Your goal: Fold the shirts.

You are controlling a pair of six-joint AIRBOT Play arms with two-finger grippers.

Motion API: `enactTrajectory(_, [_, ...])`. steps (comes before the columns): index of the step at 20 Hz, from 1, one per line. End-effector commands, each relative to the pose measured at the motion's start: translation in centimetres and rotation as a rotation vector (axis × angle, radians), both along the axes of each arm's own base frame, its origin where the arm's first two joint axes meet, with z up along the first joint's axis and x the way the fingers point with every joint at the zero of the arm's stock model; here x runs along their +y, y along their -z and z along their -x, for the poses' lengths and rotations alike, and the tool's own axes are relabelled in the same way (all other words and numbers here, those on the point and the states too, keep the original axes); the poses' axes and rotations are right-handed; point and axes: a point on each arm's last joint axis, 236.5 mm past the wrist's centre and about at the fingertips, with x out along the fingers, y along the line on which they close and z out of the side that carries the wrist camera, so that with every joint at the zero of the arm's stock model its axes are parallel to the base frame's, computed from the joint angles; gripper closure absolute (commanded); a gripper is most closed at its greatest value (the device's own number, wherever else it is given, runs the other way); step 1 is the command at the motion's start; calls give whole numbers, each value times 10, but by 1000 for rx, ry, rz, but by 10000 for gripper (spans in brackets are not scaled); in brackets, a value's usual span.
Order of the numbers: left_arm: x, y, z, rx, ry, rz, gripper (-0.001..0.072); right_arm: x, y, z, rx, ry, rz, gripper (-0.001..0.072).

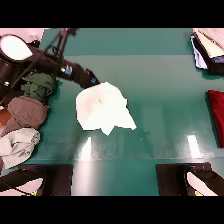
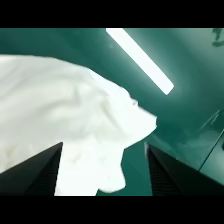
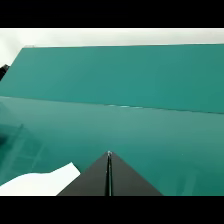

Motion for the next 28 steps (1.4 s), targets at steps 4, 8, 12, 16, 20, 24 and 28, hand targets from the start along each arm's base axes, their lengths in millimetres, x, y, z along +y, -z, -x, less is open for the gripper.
enactTrajectory(4, [93, 73, 17, 263, -164, -222, 98, 1, 6, 3, 24, -10, 15, 690])
enactTrajectory(8, [107, 148, 49, 401, -233, -233, 98, 2, 19, 4, 65, -18, 21, 690])
enactTrajectory(12, [85, 200, 71, 506, -318, -93, 98, 2, 42, -1, 122, -21, 19, 690])
enactTrajectory(16, [88, 223, 77, 522, -375, -82, 98, 2, 56, -5, 155, -20, 14, 690])
enactTrajectory(20, [85, 223, 66, 491, -418, -50, 99, 3, 57, -8, 153, -21, 8, 690])
enactTrajectory(24, [85, 222, 53, 466, -467, -22, 559, 3, 59, -6, 163, -23, 10, 690])
enactTrajectory(28, [87, 191, 42, 399, -395, -59, 684, 19, 85, 3, 271, -89, 37, 689])
